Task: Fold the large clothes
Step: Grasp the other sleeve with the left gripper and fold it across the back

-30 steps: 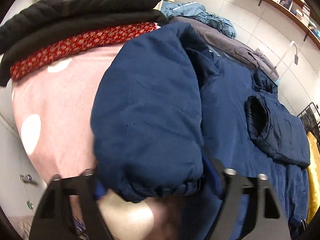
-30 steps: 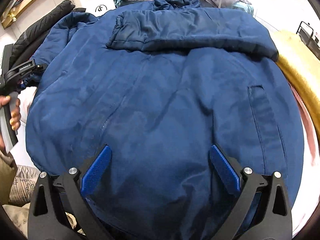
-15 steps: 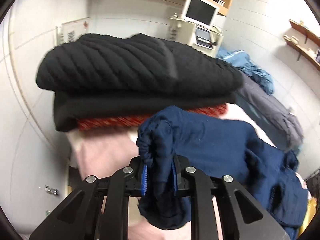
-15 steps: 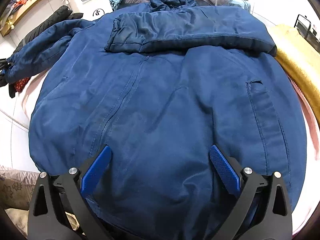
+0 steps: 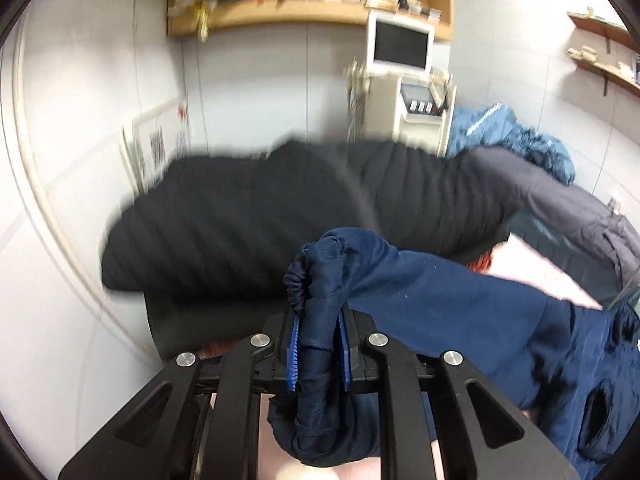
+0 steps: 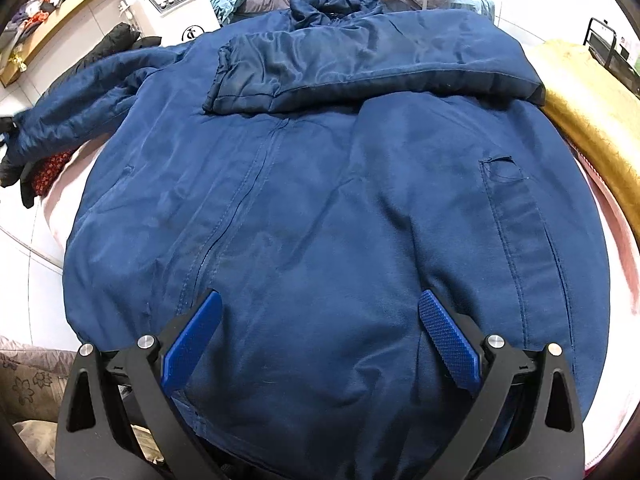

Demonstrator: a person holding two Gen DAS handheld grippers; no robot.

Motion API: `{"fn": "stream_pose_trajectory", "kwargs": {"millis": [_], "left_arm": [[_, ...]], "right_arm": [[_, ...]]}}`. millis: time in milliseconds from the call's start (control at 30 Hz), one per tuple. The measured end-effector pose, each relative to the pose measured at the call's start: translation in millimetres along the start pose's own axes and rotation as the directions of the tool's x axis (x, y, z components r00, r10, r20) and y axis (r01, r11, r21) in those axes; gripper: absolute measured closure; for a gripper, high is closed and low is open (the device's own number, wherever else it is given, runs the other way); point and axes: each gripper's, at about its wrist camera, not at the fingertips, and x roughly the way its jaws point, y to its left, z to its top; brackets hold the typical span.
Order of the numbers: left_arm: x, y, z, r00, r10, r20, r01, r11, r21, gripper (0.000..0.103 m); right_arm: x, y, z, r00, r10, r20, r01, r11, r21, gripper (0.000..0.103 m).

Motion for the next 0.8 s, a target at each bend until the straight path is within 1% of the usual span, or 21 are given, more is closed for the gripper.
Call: {"fn": "stream_pose_trajectory", "kwargs": {"millis": [33,100,167,200,233,267,300,333,400,433,467,533,567,600,667,700,733,767,800], "left_arm": [[-6,-2,9,1.0,-0.006,0.019,0.006,1.0,0.006,0.088],[-13,-10,20,0.999,-0.013,0.034,0.012,1.0,0.017,0.088],[-13,-22,21,1.0,0.003,0.02,-0.004,0.999,0.043,0.088],[-11,-29,19,1.0,0.002,0.005,-0.002,0.999,0.046,0.089],[-12,-35,16,1.0,-0.018,-0.011,0.018,0.999,0.04,0.089],[-11,-44,14,0.998,-0.058,-0.033,0.059,0.998,0.031,0.089],[-12,-58,10,0.992,-0.112,-0.058,0.114,0.993,0.032,0.089],[-16,-74,5,0.986,-0.15,-0.077,0.154,0.987,0.052,0.089],[-29,-118,-7,0.97,-0.221,-0.101,0.232,0.966,0.118,0.089],[-36,-138,-12,0.959,-0.26,-0.113,0.275,0.952,0.137,0.089],[-43,-159,-17,0.944,-0.305,-0.129,0.322,0.935,0.147,0.089],[-61,-214,-29,0.894,-0.412,-0.177,0.439,0.885,0.158,0.089],[-66,-233,-32,0.878,-0.439,-0.191,0.47,0.867,0.167,0.089],[-75,-263,-39,0.854,-0.475,-0.212,0.512,0.839,0.185,0.089],[-91,-317,-55,0.813,-0.527,-0.249,0.577,0.787,0.22,0.089],[-102,-348,-66,0.784,-0.557,-0.275,0.616,0.751,0.237,0.089],[-110,-372,-77,0.76,-0.578,-0.297,0.646,0.722,0.248,0.089],[-121,-403,-90,0.729,-0.6,-0.329,0.681,0.683,0.264,0.089],[-128,-424,-101,0.708,-0.61,-0.355,0.703,0.655,0.278,0.089]], "right_arm": [[0,0,-1,1.0,-0.001,0.002,0.001,1.0,0.0,0.006],[1,1,-1,1.0,-0.007,0.006,0.007,1.0,-0.003,0.006],[1,3,-2,1.0,-0.014,0.008,0.014,1.0,-0.005,0.006],[1,3,-2,1.0,-0.015,0.01,0.015,1.0,-0.005,0.006],[1,3,-2,1.0,-0.014,0.011,0.014,1.0,-0.004,0.006],[1,3,-3,1.0,-0.013,0.012,0.013,1.0,-0.006,0.006],[1,3,-3,1.0,-0.012,0.011,0.012,1.0,-0.007,0.006],[1,3,-4,1.0,-0.01,0.012,0.011,1.0,-0.009,0.006],[0,2,-4,1.0,-0.006,0.015,0.007,1.0,-0.011,0.006],[0,2,-5,1.0,-0.002,0.017,0.003,1.0,-0.011,0.006],[-1,1,-5,1.0,0.002,0.02,-0.002,1.0,-0.012,0.006],[-2,0,-6,1.0,0.011,0.024,-0.011,1.0,-0.011,0.006],[-2,0,-7,1.0,0.016,0.026,-0.015,1.0,-0.01,0.006],[-3,-2,-8,0.999,0.023,0.028,-0.023,1.0,-0.006,0.006],[-6,-3,-9,0.999,0.034,0.034,-0.034,0.999,0.003,0.006],[-7,-4,-9,0.999,0.038,0.035,-0.038,0.999,0.006,0.006],[-8,-5,-10,0.998,0.043,0.036,-0.043,0.999,0.01,0.006],[-8,-6,-11,0.998,0.045,0.036,-0.045,0.999,0.012,0.006],[-9,-6,-12,0.998,0.047,0.035,-0.047,0.999,0.012,0.006]]}}
